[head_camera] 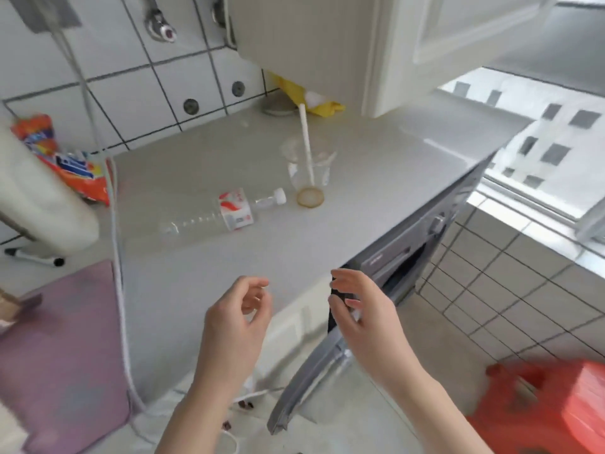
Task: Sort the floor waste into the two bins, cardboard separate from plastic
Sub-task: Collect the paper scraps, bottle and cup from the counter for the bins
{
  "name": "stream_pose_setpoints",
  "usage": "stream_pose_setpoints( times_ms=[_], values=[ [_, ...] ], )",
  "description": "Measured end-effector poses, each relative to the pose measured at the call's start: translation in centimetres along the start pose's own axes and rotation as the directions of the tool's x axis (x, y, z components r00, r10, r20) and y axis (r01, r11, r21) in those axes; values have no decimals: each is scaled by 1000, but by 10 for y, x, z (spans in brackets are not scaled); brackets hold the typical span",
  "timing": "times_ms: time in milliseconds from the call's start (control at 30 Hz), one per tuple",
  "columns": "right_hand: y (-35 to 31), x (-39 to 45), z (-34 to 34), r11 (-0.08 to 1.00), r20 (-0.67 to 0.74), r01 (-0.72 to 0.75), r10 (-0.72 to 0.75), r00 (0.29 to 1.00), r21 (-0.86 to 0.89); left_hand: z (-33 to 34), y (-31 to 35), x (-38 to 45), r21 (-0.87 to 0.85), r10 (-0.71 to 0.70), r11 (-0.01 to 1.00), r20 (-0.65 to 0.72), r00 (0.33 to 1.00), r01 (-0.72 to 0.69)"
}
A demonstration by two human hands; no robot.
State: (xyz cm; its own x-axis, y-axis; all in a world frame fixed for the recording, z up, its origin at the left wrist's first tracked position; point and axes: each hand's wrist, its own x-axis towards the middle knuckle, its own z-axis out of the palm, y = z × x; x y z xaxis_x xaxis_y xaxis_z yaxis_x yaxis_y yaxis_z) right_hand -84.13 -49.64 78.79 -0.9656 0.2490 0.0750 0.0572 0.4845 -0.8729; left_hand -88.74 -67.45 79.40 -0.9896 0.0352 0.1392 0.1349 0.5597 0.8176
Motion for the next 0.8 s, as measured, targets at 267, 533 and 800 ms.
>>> stream_pose_setpoints(
  times_ms=[267, 533, 800],
  values=[
    [-10, 86, 17, 1000, -26, -13, 13, 1000, 4, -21, -14, 63, 71, 40, 997, -140, 989, -31],
    [-5, 177, 12, 994, -39, -101, 102, 994, 44, -16, -12, 123, 333, 112, 941, -130, 985, -63],
    [-12, 236, 18, 990, 15, -31, 29, 999, 141, -10, -26, 175, 546, 41, 837, -21, 999, -23]
  ],
)
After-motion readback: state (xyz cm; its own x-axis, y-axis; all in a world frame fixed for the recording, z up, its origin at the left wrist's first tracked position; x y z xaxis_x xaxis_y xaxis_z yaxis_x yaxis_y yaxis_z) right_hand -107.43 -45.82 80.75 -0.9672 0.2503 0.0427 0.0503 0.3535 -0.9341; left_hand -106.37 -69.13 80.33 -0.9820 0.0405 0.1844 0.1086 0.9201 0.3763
